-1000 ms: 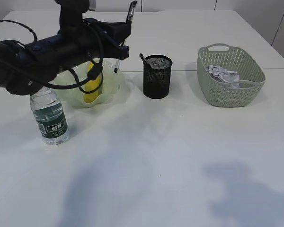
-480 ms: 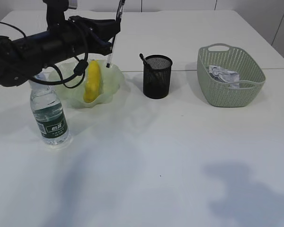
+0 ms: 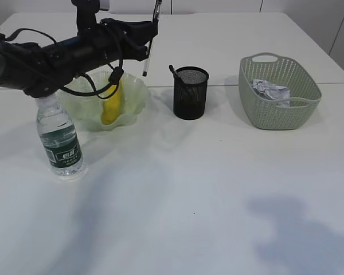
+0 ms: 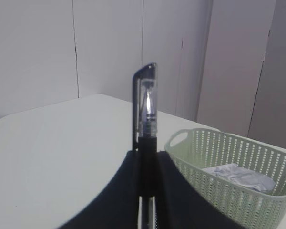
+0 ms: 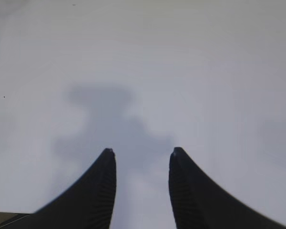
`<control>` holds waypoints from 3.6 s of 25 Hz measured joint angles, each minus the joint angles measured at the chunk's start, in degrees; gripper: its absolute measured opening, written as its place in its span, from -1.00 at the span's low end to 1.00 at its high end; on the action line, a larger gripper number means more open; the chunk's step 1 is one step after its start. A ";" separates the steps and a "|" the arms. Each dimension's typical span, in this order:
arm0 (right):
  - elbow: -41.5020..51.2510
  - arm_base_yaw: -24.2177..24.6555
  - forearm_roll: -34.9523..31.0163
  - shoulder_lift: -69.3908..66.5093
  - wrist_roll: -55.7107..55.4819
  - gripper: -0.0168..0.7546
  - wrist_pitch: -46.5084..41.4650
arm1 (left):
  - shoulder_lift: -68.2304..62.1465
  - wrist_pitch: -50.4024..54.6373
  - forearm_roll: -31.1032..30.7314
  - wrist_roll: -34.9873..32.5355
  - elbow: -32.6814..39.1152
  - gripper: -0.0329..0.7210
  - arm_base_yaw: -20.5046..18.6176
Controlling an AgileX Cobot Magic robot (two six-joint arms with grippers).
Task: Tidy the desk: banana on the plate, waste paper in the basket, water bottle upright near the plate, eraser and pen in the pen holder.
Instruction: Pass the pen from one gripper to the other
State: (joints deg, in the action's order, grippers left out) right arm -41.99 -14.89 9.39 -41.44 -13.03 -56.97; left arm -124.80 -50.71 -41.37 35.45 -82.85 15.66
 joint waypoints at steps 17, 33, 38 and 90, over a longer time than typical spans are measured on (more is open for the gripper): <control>0.00 0.00 0.56 -5.00 -0.12 -0.23 1.65 | -8.44 -12.07 -1.49 3.62 -12.73 -0.83 0.71; 0.00 0.00 0.56 -5.00 -0.12 -0.23 1.73 | -9.58 -13.39 -7.12 5.74 -14.38 -0.84 1.48; 0.00 0.00 0.56 -5.00 -0.12 -0.23 1.73 | -9.08 -13.28 -11.99 9.68 -14.27 -0.84 0.43; 0.00 0.00 0.75 -5.04 1.93 -0.23 1.73 | -10.43 -3.72 0.70 2.45 -17.27 -0.85 5.51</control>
State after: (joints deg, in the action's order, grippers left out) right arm -41.99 -14.89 10.14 -46.48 -11.10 -55.24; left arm -135.23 -54.43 -40.67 37.90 -100.12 21.17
